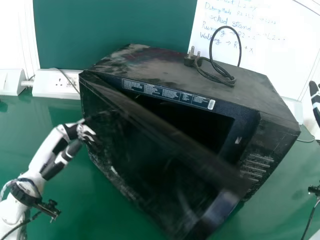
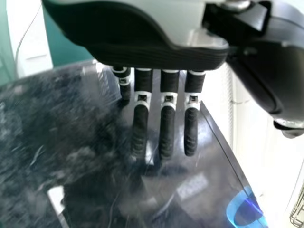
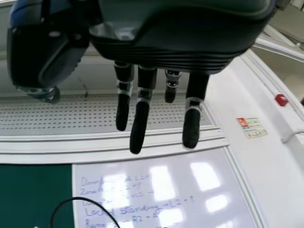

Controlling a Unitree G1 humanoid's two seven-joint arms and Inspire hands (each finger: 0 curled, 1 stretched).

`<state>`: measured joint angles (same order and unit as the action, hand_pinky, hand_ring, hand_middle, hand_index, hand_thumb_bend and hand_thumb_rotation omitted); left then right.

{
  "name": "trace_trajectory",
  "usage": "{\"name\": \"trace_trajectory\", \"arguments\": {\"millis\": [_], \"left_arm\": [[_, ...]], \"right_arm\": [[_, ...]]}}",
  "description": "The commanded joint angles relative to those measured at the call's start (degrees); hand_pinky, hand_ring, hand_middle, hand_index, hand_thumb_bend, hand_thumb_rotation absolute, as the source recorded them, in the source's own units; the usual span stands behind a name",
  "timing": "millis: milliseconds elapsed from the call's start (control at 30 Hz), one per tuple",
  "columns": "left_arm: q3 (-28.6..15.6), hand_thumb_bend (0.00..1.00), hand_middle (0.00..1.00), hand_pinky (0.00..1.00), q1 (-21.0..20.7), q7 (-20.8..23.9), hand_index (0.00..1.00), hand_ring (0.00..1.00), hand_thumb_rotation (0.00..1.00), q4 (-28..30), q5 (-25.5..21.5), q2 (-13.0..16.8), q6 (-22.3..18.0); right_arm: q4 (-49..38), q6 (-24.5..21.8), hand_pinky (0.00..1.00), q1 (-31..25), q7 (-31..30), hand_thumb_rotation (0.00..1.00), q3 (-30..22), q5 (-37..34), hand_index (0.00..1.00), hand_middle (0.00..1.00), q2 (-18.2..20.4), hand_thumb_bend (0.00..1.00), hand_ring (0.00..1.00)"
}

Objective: Put biscuit inside oven

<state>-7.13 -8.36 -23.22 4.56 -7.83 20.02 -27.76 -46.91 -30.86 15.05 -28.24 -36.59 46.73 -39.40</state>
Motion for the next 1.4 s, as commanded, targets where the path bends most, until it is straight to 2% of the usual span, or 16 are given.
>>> {"name": "trace_trajectory", "arguments": {"millis": [0, 100, 300, 567, 667, 767, 900, 1000, 1167, 1367], "left_arm": [[1.1, 0.51, 0.42, 0.3, 0.5, -1.1, 0.48, 0.37, 0.06, -1.0, -0.4, 0.1, -0.9], [1.1, 0.51, 0.43, 0.31, 0.4, -1.2, 0.48, 0.37, 0.06, -2.0, 0.3, 0.3, -1.4], [1.1, 0.52, 0.44, 0.32, -0.1, -1.0, 0.48, 0.38, 0.06, -3.7, 1.6, 0.6, -2.3], [1.2, 0.51, 0.47, 0.33, -1.9, -1.0, 0.49, 0.39, 0.07, -8.5, 3.2, 0.9, -4.2], [1.5, 0.51, 0.49, 0.33, -2.6, -1.3, 0.49, 0.4, 0.07, -10.0, 3.2, 1.0, -3.6], [1.9, 0.51, 0.51, 0.34, -3.5, -1.4, 0.49, 0.42, 0.07, -11.3, 3.2, 0.8, -3.8], [2.0, 0.51, 0.53, 0.33, -4.1, -1.2, 0.49, 0.43, 0.07, -12.2, 3.3, 0.9, -3.5], [1.7, 0.51, 0.55, 0.32, -4.5, -0.8, 0.49, 0.42, 0.07, -13.4, 3.4, 0.9, -4.3], [0.9, 0.52, 0.54, 0.31, -5.3, -0.4, 0.49, 0.41, 0.07, -16.4, 2.9, 1.1, -5.9], [-0.9, 0.51, 0.54, 0.33, -6.0, 0.2, 0.49, 0.42, 0.07, -19.5, 2.8, 2.8, -8.2]], "right_arm": [[0.1, -0.6, 0.29, 0.1, 1.0, 0.6, -0.7, -0.1, 0.72, 0.51, -0.6, 0.76, 0.38], [0.5, -1.1, 0.28, 0.4, 1.2, 0.57, -1.3, -1.0, 0.73, 0.5, -0.8, 0.76, 0.37], [1.0, -3.6, 0.32, 0.5, 1.6, 0.55, -0.8, 1.4, 0.73, 0.54, -1.7, 0.76, 0.42], [0.9, -3.2, 0.24, -0.1, 2.4, 0.55, -0.6, 1.4, 0.71, 0.47, -2.0, 0.75, 0.34], [0.9, -3.1, 0.27, 0.0, 2.6, 0.54, -0.5, 1.0, 0.71, 0.51, -1.9, 0.75, 0.38], [1.0, -3.4, 0.25, 0.1, 2.7, 0.52, -0.4, 0.9, 0.72, 0.49, -1.9, 0.74, 0.35], [0.7, -4.0, 0.28, 0.2, 2.4, 0.55, 0.0, 1.2, 0.72, 0.51, -1.8, 0.75, 0.38], [0.8, -3.7, 0.26, 0.5, 3.0, 0.5, -0.3, -0.2, 0.71, 0.48, -1.3, 0.74, 0.35], [0.8, -3.1, 0.28, -0.5, 3.3, 0.52, -0.1, 0.7, 0.71, 0.48, -2.1, 0.72, 0.36], [0.5, -3.6, 0.27, -0.7, 2.6, 0.54, 0.2, 1.7, 0.71, 0.5, -2.6, 0.74, 0.37]]}}
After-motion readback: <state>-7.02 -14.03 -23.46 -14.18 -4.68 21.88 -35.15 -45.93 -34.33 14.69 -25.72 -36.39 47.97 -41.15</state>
